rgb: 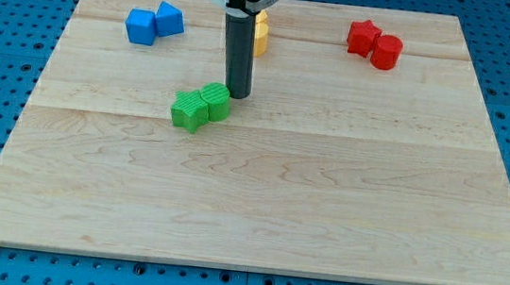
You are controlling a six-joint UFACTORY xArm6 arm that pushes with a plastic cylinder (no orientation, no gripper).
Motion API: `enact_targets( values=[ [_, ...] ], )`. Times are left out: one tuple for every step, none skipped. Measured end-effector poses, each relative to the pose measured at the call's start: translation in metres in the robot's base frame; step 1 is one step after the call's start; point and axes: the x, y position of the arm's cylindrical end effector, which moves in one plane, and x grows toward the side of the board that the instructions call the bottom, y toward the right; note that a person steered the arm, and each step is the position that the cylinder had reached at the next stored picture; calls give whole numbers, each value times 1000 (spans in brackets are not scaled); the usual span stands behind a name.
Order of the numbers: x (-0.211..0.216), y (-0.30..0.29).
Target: Move blue blocks towards top left corner of the table
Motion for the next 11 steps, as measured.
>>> enact_targets(
  values=[
    [-41,-29],
    [-65,-74],
    [-108,-64],
    [-132,-112],
    [-118,-128],
    [-92,-133],
    [-77,-106],
    [-68,-153],
    [-81,-183],
    [-99,-124],
    [-135,-118]
  ],
)
